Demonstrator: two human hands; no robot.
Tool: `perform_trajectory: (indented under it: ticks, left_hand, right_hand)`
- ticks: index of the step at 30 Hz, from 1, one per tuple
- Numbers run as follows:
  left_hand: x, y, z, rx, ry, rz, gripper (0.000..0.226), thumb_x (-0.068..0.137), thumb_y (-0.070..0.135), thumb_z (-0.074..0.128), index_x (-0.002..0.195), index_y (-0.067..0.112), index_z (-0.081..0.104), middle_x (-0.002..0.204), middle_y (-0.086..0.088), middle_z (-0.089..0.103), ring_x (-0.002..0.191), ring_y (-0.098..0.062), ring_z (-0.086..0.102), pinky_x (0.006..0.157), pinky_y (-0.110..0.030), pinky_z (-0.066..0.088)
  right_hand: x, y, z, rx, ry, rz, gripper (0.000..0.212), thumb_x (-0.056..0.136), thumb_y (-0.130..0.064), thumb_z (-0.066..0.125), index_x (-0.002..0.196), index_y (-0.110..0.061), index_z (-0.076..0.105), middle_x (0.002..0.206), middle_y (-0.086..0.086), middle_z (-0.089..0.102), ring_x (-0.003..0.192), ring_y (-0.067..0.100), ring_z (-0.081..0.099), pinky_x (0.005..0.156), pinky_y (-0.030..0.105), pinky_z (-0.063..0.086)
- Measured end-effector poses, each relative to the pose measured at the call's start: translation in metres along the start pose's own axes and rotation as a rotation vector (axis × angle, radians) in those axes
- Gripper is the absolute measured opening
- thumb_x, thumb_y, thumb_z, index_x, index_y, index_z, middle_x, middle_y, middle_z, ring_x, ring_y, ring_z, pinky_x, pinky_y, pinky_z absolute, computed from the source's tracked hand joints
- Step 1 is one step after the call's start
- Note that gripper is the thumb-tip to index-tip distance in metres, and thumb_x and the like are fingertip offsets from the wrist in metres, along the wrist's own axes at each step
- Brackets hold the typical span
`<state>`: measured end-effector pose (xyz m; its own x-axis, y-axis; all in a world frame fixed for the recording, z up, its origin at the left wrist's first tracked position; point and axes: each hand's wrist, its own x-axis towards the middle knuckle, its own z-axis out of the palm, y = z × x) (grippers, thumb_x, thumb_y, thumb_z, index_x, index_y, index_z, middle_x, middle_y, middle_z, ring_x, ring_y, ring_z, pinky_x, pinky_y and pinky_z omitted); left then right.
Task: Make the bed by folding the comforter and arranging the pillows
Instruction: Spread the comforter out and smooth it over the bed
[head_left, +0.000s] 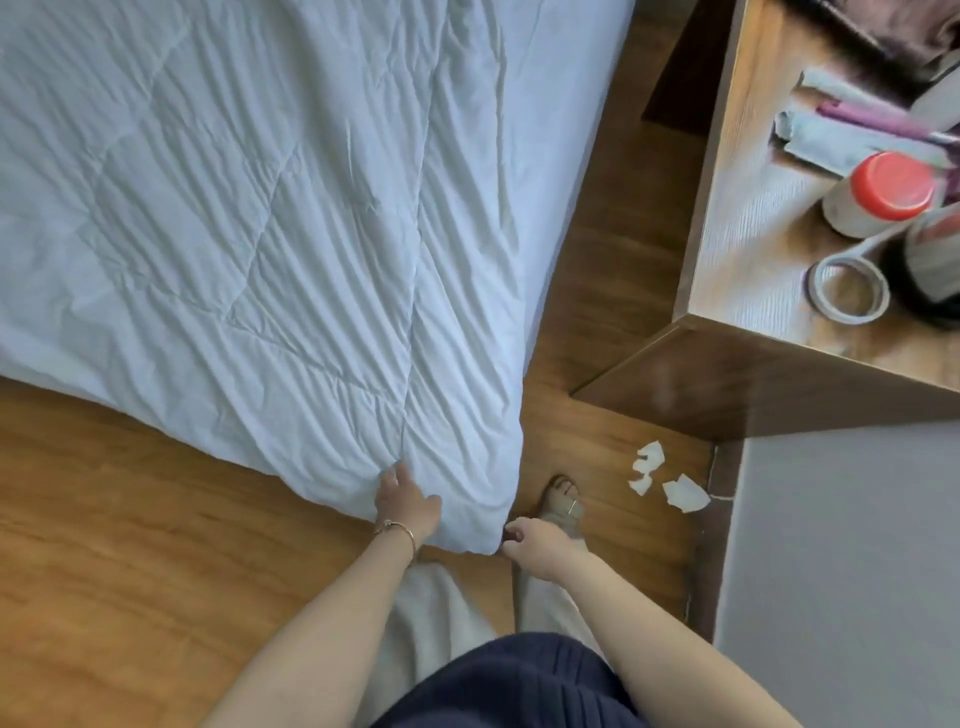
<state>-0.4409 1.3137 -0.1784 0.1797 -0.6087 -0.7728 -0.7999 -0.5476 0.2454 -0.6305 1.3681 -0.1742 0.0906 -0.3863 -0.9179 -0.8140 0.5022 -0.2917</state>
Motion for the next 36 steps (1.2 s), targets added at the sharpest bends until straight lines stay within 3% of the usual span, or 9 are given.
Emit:
perform_trajectory:
  ticks: [5, 8, 10, 12, 15, 22, 25, 27, 36]
  left_hand:
    - [-0.032, 0.057, 0.056, -0.018, -0.222, -0.045, 0.075, 0.088, 0.031, 0.059, 0.147, 0.007, 0.02, 0.149, -0.014, 0.02, 0.133, -0.031, 0.033, 0.108, -0.034, 0.033]
    - [-0.041, 0.079, 0.073, -0.022, -0.334, 0.051, 0.033, 0.088, 0.029, 0.054, 0.12, 0.021, 0.052, 0.128, -0.001, 0.049, 0.111, -0.018, 0.051, 0.094, -0.027, 0.041]
    - [-0.038, 0.089, 0.069, -0.043, -0.333, 0.097, 0.011, 0.089, 0.029, 0.052, 0.1, 0.031, 0.055, 0.109, 0.007, 0.051, 0.1, -0.013, 0.051, 0.091, -0.025, 0.04]
    - [-0.037, 0.097, 0.062, -0.075, -0.351, 0.076, 0.017, 0.092, 0.028, 0.05, 0.107, 0.031, 0.057, 0.104, 0.011, 0.05, 0.103, -0.014, 0.051, 0.088, -0.023, 0.039]
    - [-0.035, 0.105, 0.051, -0.032, -0.372, 0.08, 0.023, 0.087, 0.021, 0.048, 0.074, 0.036, 0.038, 0.082, 0.011, 0.042, 0.085, -0.015, 0.041, 0.07, -0.025, 0.033]
    - [0.001, 0.119, -0.026, -0.2, -0.209, 0.054, 0.017, 0.089, 0.024, 0.048, 0.073, 0.025, 0.045, 0.079, 0.003, 0.047, 0.07, -0.013, 0.045, 0.066, -0.026, 0.036]
    - [0.011, 0.12, -0.048, -0.411, -0.117, 0.046, 0.012, 0.095, 0.026, 0.049, 0.102, 0.022, 0.058, 0.104, -0.002, 0.054, 0.095, -0.018, 0.058, 0.086, -0.028, 0.047]
    - [0.014, 0.119, -0.058, -0.505, -0.049, 0.011, 0.033, 0.096, 0.029, 0.05, 0.126, 0.016, 0.055, 0.118, -0.002, 0.058, 0.106, -0.02, 0.059, 0.093, -0.031, 0.048]
    - [0.032, 0.152, -0.083, -0.819, 0.133, -0.147, 0.037, 0.095, 0.029, 0.053, 0.129, 0.015, 0.051, 0.118, -0.001, 0.058, 0.103, -0.016, 0.057, 0.085, -0.022, 0.042]
  right_hand:
    - [-0.017, 0.059, -0.055, -0.134, -0.043, -0.006, 0.048, 0.097, -0.033, 0.043, 0.143, -0.017, 0.044, 0.145, 0.004, 0.048, 0.131, 0.024, 0.046, 0.105, 0.034, 0.038]
    - [-0.016, 0.076, -0.083, -0.175, -0.086, 0.012, 0.04, 0.096, -0.028, 0.046, 0.132, -0.013, 0.054, 0.136, 0.007, 0.054, 0.126, 0.026, 0.049, 0.103, 0.034, 0.04]
    - [-0.011, 0.077, -0.096, -0.224, -0.133, 0.018, 0.022, 0.094, -0.024, 0.047, 0.104, -0.014, 0.063, 0.112, 0.006, 0.061, 0.114, 0.026, 0.055, 0.091, 0.03, 0.043]
    - [-0.006, 0.071, -0.111, -0.306, -0.186, 0.011, 0.021, 0.094, -0.022, 0.047, 0.075, -0.017, 0.053, 0.085, 0.002, 0.054, 0.095, 0.024, 0.053, 0.082, 0.031, 0.042]
    - [0.001, 0.049, -0.138, -0.399, -0.249, 0.011, 0.028, 0.093, -0.028, 0.049, 0.104, -0.008, 0.064, 0.107, 0.009, 0.062, 0.101, 0.025, 0.057, 0.09, 0.034, 0.044]
    - [0.023, -0.067, -0.216, -0.55, -0.148, -0.158, 0.047, 0.093, -0.033, 0.057, 0.133, -0.008, 0.053, 0.133, 0.009, 0.056, 0.118, 0.026, 0.053, 0.099, 0.035, 0.045]
    - [0.034, -0.107, -0.232, -0.516, -0.121, -0.235, 0.053, 0.093, -0.034, 0.057, 0.14, -0.014, 0.047, 0.141, 0.007, 0.049, 0.126, 0.025, 0.048, 0.106, 0.038, 0.04]
    - [0.044, -0.124, -0.242, -0.48, -0.1, -0.258, 0.051, 0.091, -0.036, 0.059, 0.138, -0.017, 0.049, 0.14, 0.006, 0.05, 0.123, 0.024, 0.049, 0.105, 0.037, 0.041]
    - [0.109, -0.193, -0.328, -0.594, -0.056, -0.33, 0.078, 0.089, -0.038, 0.065, 0.152, -0.017, 0.023, 0.149, 0.009, 0.035, 0.115, 0.023, 0.051, 0.091, 0.031, 0.043]
